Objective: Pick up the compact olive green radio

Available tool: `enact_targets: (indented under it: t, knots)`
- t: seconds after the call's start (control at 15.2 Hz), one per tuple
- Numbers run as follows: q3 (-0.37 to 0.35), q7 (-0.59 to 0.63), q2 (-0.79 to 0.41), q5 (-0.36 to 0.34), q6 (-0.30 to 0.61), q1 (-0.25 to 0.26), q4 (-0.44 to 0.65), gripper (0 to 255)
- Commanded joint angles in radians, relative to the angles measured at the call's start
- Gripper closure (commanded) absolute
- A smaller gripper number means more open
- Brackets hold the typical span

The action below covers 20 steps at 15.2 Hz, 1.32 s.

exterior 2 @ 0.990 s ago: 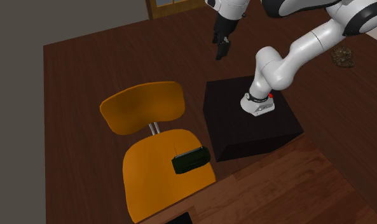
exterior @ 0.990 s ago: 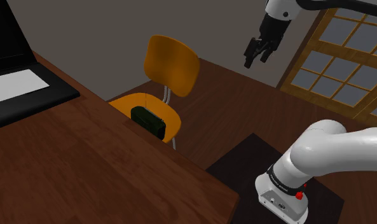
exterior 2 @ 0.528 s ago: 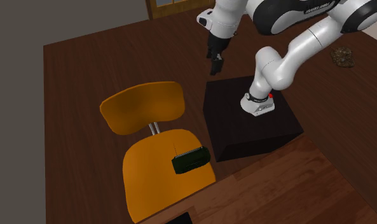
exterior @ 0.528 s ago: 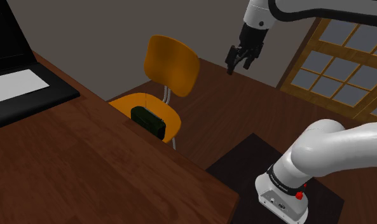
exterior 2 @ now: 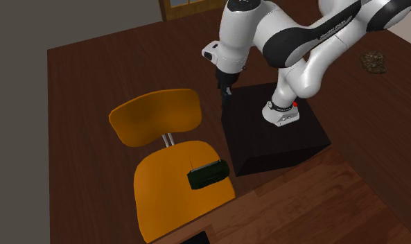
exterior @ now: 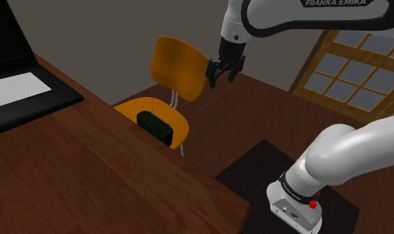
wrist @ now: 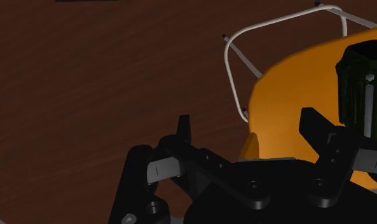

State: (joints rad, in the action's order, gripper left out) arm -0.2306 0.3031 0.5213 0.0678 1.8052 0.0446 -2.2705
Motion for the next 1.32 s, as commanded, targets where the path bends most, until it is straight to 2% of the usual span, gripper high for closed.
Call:
enact_targets:
  t: [0.0, 0.59, 1.25]
  knots:
    - [-0.026, 0.028, -0.058, 0.013, 0.038, 0.007, 0.016, 0]
    - [-0.138, 0.166, -0.349, 0.019, 0.161, 0.038, 0.163, 0]
    - [-0.213, 0.331, -0.718, -0.07, 0.225, 0.113, 0.436, 0]
